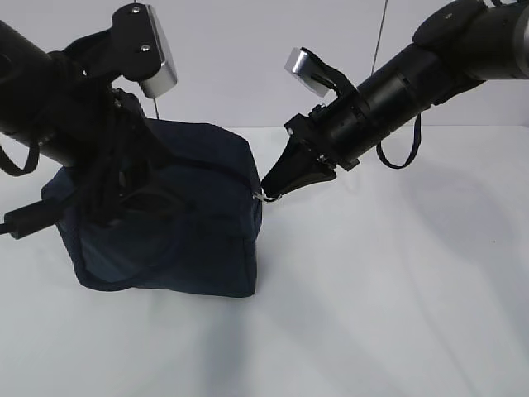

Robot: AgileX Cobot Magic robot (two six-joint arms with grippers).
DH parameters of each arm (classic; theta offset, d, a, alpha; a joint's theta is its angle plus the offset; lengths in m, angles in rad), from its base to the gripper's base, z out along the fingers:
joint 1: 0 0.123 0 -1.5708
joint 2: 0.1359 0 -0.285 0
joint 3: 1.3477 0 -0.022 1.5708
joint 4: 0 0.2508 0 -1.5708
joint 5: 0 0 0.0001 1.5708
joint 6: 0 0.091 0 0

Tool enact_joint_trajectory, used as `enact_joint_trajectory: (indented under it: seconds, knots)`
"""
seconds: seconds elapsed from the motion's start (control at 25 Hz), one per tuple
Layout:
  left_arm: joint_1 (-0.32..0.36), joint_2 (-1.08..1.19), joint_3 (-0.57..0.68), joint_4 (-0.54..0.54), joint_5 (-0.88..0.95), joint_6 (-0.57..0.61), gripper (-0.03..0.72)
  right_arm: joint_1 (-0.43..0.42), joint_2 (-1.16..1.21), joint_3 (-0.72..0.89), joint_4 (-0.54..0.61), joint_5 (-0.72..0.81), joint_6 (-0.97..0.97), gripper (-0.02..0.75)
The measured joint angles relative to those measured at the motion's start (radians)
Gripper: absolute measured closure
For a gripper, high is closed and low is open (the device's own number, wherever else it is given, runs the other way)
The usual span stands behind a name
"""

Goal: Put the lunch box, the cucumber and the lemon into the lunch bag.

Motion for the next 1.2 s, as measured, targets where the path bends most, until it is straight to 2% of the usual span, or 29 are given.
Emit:
enact_joint_trajectory:
  seconds: [0.12, 0.28, 0.4, 0.76, 0.88, 1.0, 1.08, 1.2]
  knots:
    - [0.000, 0.000, 0.000, 0.011, -0.002, 0.000, 0.327, 0.000, 0.000, 0.000, -0.017, 0.000, 0.012, 0.730]
    - [0.000, 0.000, 0.000, 0.018, -0.004, 0.000, 0.614, 0.000, 0.000, 0.000, -0.021, 0.002, 0.014, 0.730]
    - [0.000, 0.000, 0.000, 0.025, -0.006, 0.000, 0.695, 0.000, 0.000, 0.000, -0.021, 0.002, 0.016, 0.730]
    - [0.000, 0.000, 0.000, 0.027, 0.000, 0.000, 0.681, -0.002, 0.000, 0.000, -0.040, 0.003, 0.026, 0.730]
    - [0.000, -0.004, 0.000, 0.031, 0.017, 0.000, 0.555, -0.002, 0.000, 0.000, -0.042, 0.003, 0.030, 0.730]
    - [0.000, -0.010, 0.000, 0.038, 0.021, 0.000, 0.385, -0.002, 0.000, 0.000, -0.040, 0.003, 0.030, 0.730]
    - [-0.010, -0.010, 0.000, 0.083, 0.021, 0.000, 0.341, -0.002, 0.000, 0.000, -0.034, 0.003, 0.030, 0.730]
    - [-0.051, -0.010, 0.000, 0.218, 0.016, 0.000, 0.320, -0.002, 0.000, 0.000, -0.024, 0.003, 0.030, 0.730]
